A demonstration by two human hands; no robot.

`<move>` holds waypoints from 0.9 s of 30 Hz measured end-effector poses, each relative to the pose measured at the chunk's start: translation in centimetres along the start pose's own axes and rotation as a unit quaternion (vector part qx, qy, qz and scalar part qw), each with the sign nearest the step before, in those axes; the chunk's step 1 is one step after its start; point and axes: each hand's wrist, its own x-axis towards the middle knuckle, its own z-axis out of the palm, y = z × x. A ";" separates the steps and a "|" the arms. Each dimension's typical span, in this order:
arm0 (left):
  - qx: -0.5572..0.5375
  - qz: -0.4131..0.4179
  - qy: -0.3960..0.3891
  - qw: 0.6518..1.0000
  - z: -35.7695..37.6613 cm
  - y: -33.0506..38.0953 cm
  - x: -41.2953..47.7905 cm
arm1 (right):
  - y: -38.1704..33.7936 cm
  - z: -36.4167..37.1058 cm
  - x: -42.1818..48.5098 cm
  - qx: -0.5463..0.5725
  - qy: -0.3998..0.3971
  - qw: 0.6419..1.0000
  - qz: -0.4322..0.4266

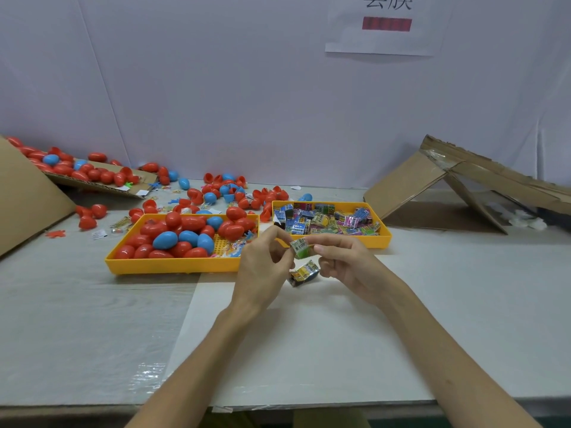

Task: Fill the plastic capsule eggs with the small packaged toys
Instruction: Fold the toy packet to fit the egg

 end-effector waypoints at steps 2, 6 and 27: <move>-0.010 0.005 0.007 1.000 -0.1 0.0 0.1 | 0.0 0.1 0.0 0.001 -0.001 1.000 0.009; -0.008 0.031 0.036 0.999 -0.8 0.3 0.6 | -0.3 0.1 -0.1 0.032 -0.002 0.999 0.019; 0.243 -0.010 0.054 0.969 -5.9 -2.5 7.2 | -1.1 -1.1 0.0 0.140 0.042 0.989 -0.015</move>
